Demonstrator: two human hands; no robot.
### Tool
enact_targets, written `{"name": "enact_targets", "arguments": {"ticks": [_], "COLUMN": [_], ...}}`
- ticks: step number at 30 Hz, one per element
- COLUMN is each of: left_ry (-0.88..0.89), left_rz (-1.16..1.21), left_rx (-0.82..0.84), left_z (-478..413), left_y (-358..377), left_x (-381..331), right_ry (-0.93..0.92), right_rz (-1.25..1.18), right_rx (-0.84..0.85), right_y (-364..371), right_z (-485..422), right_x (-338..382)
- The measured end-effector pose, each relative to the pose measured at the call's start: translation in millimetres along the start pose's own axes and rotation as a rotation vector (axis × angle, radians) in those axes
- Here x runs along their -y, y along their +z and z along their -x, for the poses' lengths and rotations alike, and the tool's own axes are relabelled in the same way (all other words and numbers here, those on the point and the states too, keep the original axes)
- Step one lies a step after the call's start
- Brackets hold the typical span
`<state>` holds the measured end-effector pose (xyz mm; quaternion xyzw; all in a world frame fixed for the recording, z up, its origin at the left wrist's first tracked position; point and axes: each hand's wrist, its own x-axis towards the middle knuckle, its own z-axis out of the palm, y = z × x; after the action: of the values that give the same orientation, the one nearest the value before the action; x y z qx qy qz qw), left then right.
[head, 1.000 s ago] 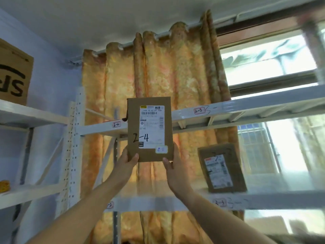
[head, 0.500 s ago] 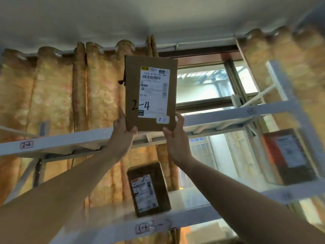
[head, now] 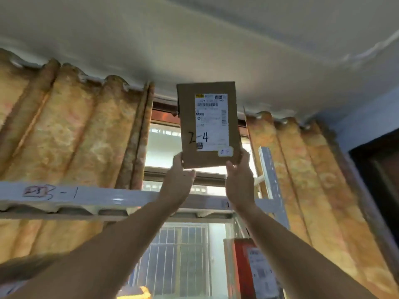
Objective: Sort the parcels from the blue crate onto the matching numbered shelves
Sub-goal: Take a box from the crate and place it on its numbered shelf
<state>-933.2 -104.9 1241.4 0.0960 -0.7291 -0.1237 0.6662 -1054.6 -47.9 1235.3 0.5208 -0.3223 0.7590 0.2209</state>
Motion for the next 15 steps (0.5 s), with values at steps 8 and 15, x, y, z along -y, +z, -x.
{"name": "enact_targets", "arguments": {"ticks": [8,15], "left_ry": [0.090,0.084], "left_rz": [-0.021,-0.066], "left_rx": [0.111,0.190], "left_z": [-24,-50], "left_y": [69,107], "left_x": [-11,-26], "right_ry": [-0.106,-0.060], "right_rz": [0.200,0.314], "right_rx": [0.101,0.219], "right_y": [-72,-121], "right_z": [-58,-109], "right_x": [-22,-54]}}
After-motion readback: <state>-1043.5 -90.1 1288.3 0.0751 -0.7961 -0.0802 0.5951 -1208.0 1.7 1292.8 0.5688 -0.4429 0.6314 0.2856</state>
